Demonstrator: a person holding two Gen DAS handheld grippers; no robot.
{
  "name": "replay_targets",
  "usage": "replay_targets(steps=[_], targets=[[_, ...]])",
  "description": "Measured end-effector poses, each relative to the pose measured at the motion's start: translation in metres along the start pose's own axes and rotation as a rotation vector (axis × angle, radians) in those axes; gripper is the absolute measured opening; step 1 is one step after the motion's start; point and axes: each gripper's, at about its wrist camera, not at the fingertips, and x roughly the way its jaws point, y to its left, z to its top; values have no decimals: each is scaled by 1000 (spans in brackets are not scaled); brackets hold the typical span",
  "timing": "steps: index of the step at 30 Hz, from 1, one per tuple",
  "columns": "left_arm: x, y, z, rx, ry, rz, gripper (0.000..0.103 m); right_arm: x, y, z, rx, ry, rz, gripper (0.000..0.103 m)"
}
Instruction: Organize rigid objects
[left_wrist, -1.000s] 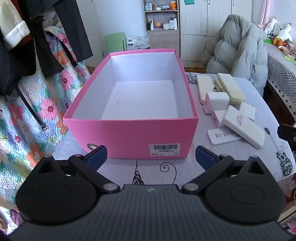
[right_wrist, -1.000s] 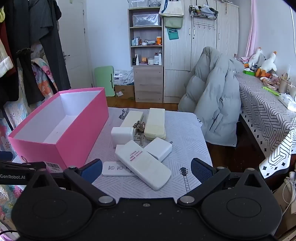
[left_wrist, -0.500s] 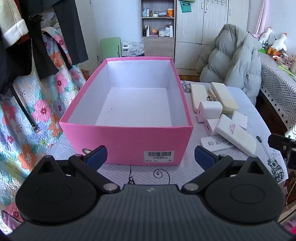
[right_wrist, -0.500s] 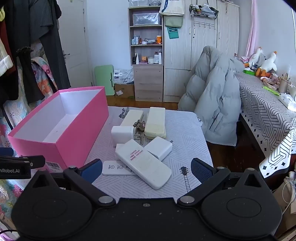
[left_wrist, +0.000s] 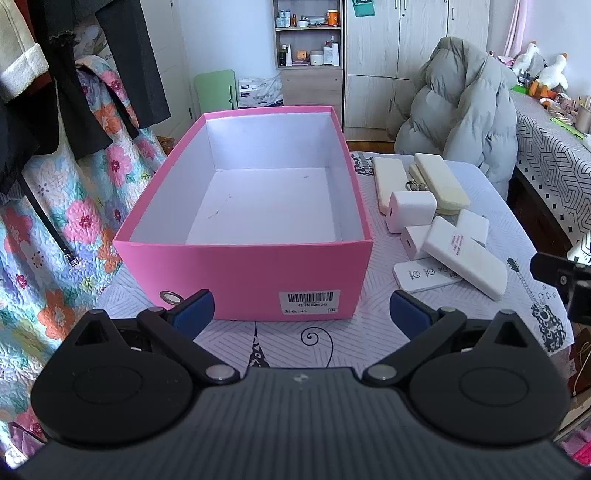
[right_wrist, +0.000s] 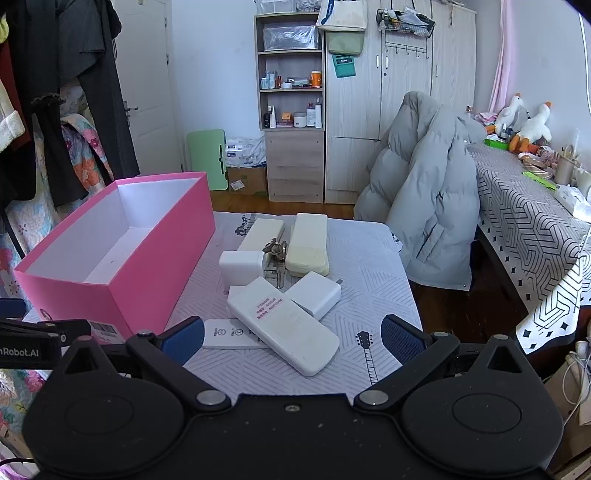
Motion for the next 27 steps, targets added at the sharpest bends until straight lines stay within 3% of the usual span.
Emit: replay_targets(steps=[27], targets=[[3, -15, -2, 18, 20, 39, 103, 1, -5, -3, 8, 13, 1, 103]])
